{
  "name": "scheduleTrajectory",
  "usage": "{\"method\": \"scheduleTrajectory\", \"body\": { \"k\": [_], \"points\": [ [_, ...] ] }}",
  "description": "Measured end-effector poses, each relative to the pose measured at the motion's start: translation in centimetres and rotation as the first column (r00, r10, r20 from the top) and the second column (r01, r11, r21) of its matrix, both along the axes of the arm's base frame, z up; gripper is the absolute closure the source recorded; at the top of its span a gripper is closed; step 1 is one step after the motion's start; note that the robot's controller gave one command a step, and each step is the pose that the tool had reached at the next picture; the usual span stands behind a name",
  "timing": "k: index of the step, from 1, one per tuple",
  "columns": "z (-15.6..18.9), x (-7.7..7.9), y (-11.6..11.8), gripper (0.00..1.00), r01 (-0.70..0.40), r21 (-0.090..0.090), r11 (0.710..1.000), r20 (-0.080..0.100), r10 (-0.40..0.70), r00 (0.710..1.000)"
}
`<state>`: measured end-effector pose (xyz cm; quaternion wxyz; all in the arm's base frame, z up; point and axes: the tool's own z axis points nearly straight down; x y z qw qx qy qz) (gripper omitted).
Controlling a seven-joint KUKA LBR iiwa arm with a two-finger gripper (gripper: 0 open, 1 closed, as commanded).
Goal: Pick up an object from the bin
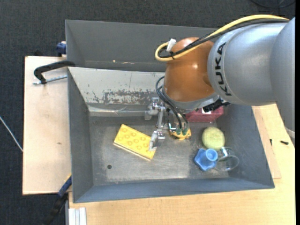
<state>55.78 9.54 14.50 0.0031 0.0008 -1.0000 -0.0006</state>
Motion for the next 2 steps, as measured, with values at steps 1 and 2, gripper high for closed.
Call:
{"method": "scheduleTrajectory", "body": {
  "k": [1,2],
  "points": [
    [0.4,0.2,0.0,0.00,0.001,0.001,1.000,0.008,-0.001,1.000],
    [-1.7,1.1,4.0,0.00,0.055,0.002,0.998,0.011,-0.055,0.998]
  ]
}}
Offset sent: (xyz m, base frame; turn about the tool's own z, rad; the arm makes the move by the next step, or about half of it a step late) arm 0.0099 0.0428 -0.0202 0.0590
